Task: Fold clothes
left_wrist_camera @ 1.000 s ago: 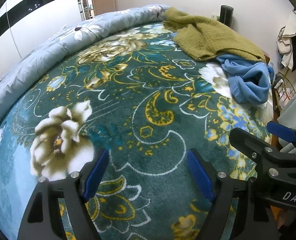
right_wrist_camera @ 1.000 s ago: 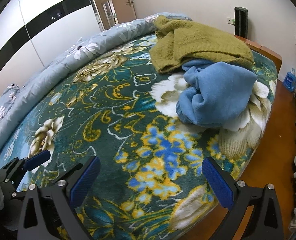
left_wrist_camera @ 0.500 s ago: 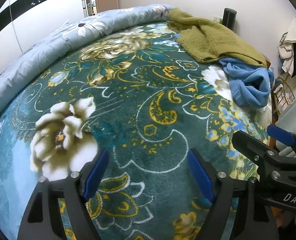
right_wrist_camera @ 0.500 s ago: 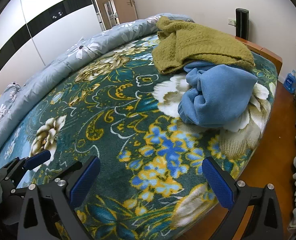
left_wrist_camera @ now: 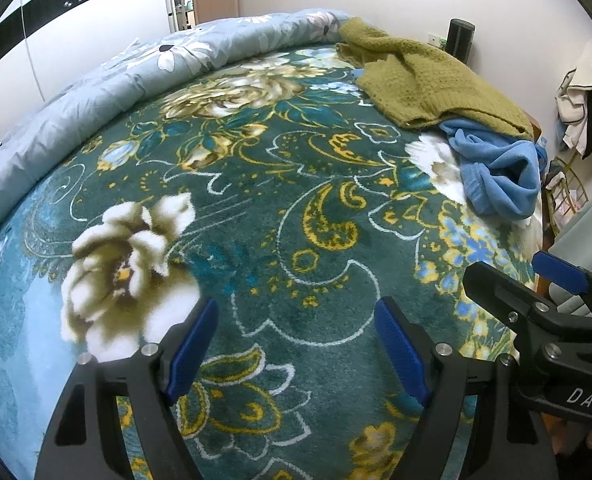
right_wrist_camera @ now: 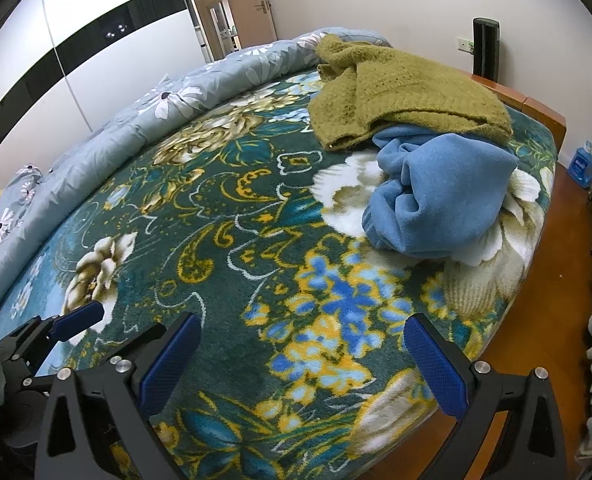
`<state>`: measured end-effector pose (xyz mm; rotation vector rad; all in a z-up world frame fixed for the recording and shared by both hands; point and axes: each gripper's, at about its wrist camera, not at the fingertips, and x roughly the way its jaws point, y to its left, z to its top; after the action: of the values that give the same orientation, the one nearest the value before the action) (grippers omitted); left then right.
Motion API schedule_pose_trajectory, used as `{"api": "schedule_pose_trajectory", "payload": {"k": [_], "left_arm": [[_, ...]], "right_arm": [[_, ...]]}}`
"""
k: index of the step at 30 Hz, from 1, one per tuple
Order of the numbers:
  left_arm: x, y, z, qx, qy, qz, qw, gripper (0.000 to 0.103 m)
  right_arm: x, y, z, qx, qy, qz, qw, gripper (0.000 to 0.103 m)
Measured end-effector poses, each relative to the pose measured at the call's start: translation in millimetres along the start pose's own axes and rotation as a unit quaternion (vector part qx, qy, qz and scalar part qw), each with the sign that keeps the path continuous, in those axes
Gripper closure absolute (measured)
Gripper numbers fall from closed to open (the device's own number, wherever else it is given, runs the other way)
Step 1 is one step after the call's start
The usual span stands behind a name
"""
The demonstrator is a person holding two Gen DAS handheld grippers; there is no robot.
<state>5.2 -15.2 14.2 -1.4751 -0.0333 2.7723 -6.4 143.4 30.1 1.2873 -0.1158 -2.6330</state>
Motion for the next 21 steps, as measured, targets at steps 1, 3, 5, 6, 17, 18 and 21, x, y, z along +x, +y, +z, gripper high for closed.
{"api": "schedule_pose_trajectory", "payload": {"k": [1,3,5,6,17,18,21], "left_arm": [[0.3,0.2,-0.5,-0.001,0.001,-0.001,1.0000,0.022],[0.8,0.7,-1.5,-0.003,0.002,-0.002,1.0000,0.022],[1.4,0.9,-2.0,-0.004,0.003,-0.002,1.0000,0.022],[2.0,1.1,-1.7,-0.004,0.004,-0.002,1.0000,0.022],[4.4,6.5,-3.2,-0.013,0.011,-0.005,0.9999,0.022],[4.5,6.8,-3.3,-0.013,0.011,-0.005,0.9998,0.022],[4.8,7.8,-3.5,-0.015,0.013,-0.005,0.9998,0.022]], "right_arm": [[0.1,0.0,0.0,0.000,0.000,0.000,1.000,0.000],[0.1,-0.1,-0.1,0.000,0.001,0.000,1.000,0.000],[0.2,-0.2,-0.3,0.000,0.002,0.001,1.000,0.000],[0.4,-0.3,-0.3,0.000,0.003,0.001,1.000,0.000],[1.6,3.5,0.3,-0.003,0.003,0.004,1.000,0.000],[1.6,3.9,0.3,-0.003,0.003,0.004,1.000,0.000],[1.7,4.8,0.1,-0.002,0.004,0.007,1.000,0.000]]}}
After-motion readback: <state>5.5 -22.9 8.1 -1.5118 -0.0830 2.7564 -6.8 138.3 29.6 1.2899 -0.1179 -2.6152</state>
